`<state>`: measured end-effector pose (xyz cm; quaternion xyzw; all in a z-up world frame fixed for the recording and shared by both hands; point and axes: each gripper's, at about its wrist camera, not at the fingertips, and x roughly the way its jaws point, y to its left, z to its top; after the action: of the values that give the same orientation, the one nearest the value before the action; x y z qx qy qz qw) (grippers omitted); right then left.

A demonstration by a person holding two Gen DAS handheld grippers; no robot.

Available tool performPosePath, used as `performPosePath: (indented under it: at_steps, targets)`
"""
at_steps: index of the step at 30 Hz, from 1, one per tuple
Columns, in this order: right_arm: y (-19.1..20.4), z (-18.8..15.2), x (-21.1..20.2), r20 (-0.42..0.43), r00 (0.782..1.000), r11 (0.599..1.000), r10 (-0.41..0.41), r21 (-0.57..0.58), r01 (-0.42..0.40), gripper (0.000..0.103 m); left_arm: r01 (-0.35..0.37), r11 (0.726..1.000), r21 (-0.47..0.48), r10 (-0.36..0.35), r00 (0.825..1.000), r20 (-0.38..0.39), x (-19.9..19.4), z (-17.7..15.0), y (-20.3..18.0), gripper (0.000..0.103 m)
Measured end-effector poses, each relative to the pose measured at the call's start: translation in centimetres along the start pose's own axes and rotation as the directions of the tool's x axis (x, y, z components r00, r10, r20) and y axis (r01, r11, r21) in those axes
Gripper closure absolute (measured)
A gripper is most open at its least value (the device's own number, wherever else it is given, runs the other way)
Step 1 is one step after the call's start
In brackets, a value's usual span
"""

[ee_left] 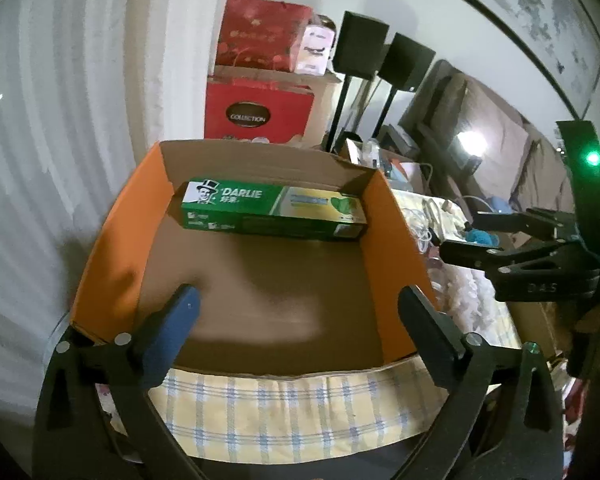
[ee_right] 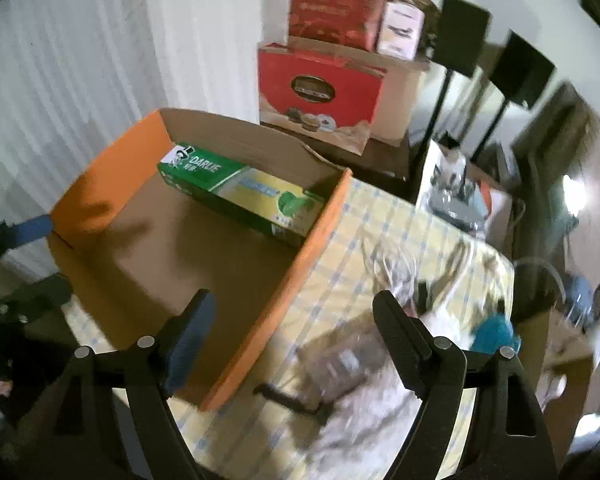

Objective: Organize objects
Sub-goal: 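Withdraw the right gripper and move it toward the white feather duster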

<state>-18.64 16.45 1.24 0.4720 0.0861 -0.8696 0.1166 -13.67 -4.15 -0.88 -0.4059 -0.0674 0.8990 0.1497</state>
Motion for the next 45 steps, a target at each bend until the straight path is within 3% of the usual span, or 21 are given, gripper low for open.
performPosePath:
  at_steps: [12,25,34,45]
  targets:
    - [-1.4,-4.4,-4.1,0.082,0.996,0.995,-0.027,0.098,0.019,0.002,-0.032,0.995,0.096,0.031,0.999,0.009,-0.8,-0.4,-4.5,0.0]
    - [-7.2,-8.7,-7.1,0.106,0.991,0.955,-0.087,0.292,0.052,0.002,0.07,0.984,0.164,-0.063,0.997,-0.045,0.6,-2.4,-10.0,0.0]
    - [-9.9,-11.7,-7.3,0.092,0.988,0.929,-0.127,0.359,0.086,0.002,0.09,0.972,0.216,-0.082,0.996,-0.046,1.5,-2.9,-13.8,0.0]
    - [-13.3,-14.3,-7.3,0.102,0.988,0.87,-0.119,0.489,0.054,0.002,0.173,0.943,0.285,-0.144,0.982,-0.121,3.8,-4.3,-18.5,0.0]
